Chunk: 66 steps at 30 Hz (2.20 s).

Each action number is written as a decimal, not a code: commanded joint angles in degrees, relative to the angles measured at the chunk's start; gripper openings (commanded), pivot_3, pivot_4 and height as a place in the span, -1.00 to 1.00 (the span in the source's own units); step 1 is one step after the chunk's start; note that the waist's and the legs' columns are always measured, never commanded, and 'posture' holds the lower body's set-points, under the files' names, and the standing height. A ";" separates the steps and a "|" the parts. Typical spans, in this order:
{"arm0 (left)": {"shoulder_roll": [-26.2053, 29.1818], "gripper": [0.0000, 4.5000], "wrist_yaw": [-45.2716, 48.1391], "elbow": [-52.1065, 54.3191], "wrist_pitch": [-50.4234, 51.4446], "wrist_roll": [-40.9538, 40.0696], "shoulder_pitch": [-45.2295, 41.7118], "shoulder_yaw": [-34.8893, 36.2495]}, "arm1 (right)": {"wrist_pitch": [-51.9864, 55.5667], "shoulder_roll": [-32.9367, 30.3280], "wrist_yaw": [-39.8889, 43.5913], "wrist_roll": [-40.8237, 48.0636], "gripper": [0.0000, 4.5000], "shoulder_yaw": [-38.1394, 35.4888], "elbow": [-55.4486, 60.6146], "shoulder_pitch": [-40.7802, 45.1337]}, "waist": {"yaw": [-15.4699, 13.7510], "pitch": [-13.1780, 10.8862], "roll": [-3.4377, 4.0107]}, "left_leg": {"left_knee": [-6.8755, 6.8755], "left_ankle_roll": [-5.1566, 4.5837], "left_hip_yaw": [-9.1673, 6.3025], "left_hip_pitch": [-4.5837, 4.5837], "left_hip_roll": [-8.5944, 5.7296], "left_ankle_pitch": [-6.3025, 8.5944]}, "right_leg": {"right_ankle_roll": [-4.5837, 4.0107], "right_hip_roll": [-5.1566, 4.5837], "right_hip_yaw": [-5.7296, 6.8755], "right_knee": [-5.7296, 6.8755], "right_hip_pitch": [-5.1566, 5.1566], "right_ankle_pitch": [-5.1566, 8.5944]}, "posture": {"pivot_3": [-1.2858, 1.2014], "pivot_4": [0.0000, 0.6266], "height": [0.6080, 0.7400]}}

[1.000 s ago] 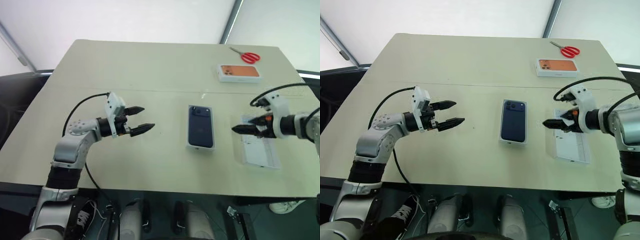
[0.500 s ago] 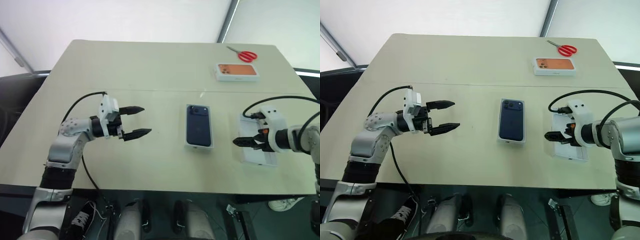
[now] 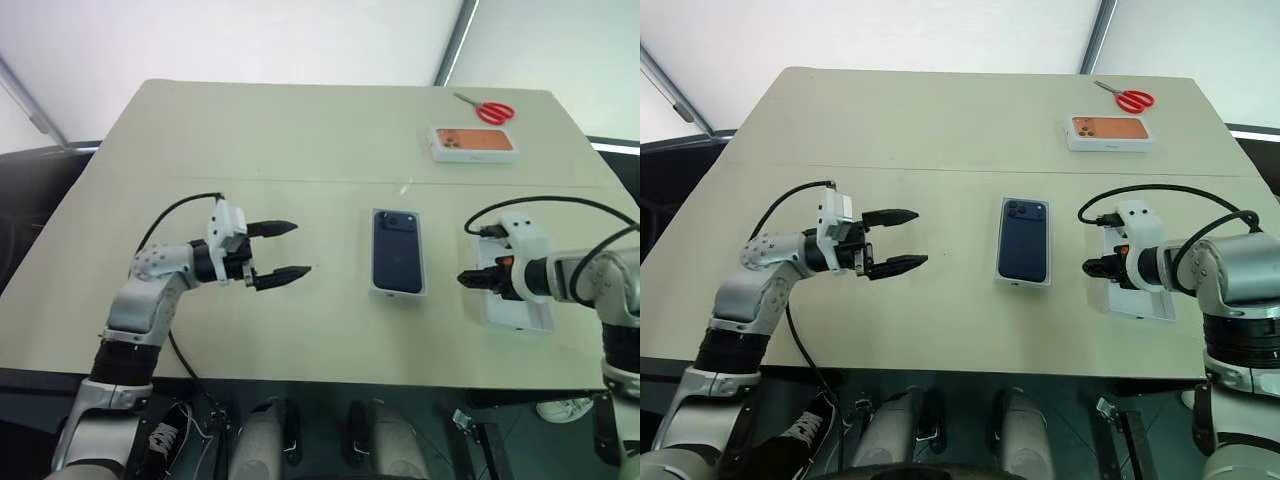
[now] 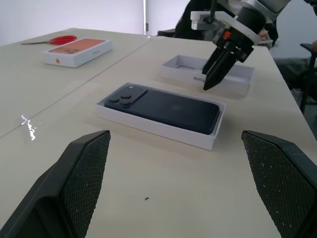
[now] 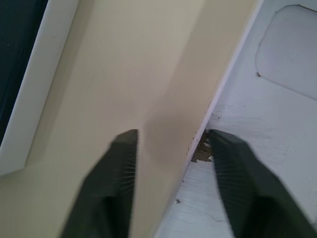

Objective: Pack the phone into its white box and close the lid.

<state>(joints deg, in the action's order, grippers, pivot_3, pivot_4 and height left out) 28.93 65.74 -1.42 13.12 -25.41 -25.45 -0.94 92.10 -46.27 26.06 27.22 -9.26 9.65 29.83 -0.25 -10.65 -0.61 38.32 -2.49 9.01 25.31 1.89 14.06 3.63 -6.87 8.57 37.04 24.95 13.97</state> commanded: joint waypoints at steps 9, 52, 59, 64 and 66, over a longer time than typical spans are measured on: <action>0.57 1.00 -3.38 3.24 1.31 -1.10 -1.20 1.06 | -0.41 3.66 -3.21 -2.40 -0.97 -2.46 -2.05 1.82 | 0.31 0.10 -0.16 | 0.01 0.00 -0.01 -0.05 0.01 0.00 | 0.00 0.03 -0.01 -0.01 -0.07 0.00 | 0.03 -0.52 0.96; -16.09 -1.00 -19.06 -9.97 2.94 5.63 -5.08 -5.26 | -2.61 49.64 -36.27 36.81 -1.00 -32.03 -7.38 11.91 | 1.07 0.11 0.12 | -0.13 0.02 0.07 0.04 -0.05 -0.21 | 0.01 0.14 -0.09 0.22 0.13 -0.02 | 0.03 -0.52 0.96; -22.02 -1.00 -20.74 -15.41 -1.99 9.06 -6.90 -7.04 | -6.89 48.66 -37.24 38.81 -0.87 -32.03 -7.45 10.20 | 1.15 0.14 0.15 | -0.11 -0.03 0.06 0.03 -0.06 -0.18 | 0.01 0.11 -0.09 0.21 0.11 -0.02 | 0.03 -0.52 0.96; -22.37 -1.00 -20.10 -16.52 -2.89 9.66 -6.90 -6.99 | -9.95 46.35 -36.70 39.92 0.01 -30.37 -6.49 9.30 | 1.06 0.14 0.15 | -0.10 -0.05 0.06 0.05 -0.07 -0.17 | 0.01 0.09 -0.09 0.21 0.11 -0.02 | 0.03 -0.52 0.96; -22.51 -1.00 -20.19 -17.21 -2.88 9.64 -7.65 -6.58 | -11.61 43.73 -35.16 39.97 0.47 -29.97 -6.10 9.34 | 1.10 0.14 0.16 | -0.10 -0.06 0.06 0.06 -0.07 -0.17 | 0.01 0.10 -0.09 0.20 0.13 -0.02 | 0.03 -0.52 0.96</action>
<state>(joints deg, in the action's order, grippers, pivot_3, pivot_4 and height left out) 6.51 45.18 -19.17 11.71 -15.68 -31.67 -7.75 82.46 -0.86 -10.57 65.63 -39.53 1.88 38.59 0.86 -10.52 -0.45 38.22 -2.55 9.07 25.36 1.82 13.89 3.65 -6.78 8.48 37.24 25.08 13.95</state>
